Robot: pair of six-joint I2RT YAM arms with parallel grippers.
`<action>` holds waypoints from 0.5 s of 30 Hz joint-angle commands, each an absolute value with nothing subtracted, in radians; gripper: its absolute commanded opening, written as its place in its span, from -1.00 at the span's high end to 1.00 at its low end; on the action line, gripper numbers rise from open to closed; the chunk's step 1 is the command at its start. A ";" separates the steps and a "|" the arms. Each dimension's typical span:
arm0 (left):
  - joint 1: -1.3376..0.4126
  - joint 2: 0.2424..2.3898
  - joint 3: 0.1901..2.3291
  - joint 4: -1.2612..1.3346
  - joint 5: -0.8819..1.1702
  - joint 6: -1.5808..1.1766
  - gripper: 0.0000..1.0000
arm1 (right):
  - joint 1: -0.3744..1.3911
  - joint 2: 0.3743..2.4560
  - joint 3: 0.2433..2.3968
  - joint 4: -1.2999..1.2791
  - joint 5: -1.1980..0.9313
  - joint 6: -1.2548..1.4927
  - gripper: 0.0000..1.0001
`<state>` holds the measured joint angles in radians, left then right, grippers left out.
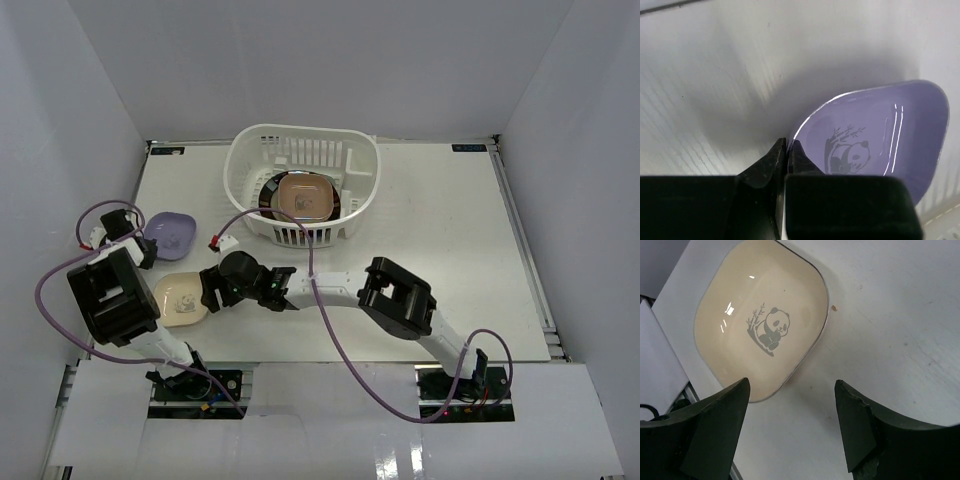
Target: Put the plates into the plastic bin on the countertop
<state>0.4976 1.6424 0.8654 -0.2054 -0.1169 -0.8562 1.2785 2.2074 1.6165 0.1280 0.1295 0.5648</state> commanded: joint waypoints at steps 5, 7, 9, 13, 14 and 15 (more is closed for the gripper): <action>0.502 1.577 0.815 -0.183 -0.081 -0.870 1.00 | 1.272 2.355 1.740 0.132 0.222 0.710 -0.40; 0.502 1.520 0.799 -0.164 -0.045 -0.880 1.00 | 1.269 2.365 1.724 0.130 0.241 0.729 -0.21; 0.497 1.442 0.781 -0.155 -0.020 -0.891 1.00 | 1.269 2.355 1.694 0.132 0.248 0.736 0.26; 0.454 1.295 0.778 -0.138 0.038 -0.896 1.00 | 1.267 2.254 1.530 0.257 0.262 0.732 0.84; 0.440 1.266 0.790 -0.138 0.050 -0.891 1.00 | 1.269 2.220 1.490 0.279 0.267 0.726 0.84; 0.405 1.238 0.796 -0.138 0.051 -0.884 1.00 | 1.267 2.147 1.450 0.299 0.275 0.716 0.85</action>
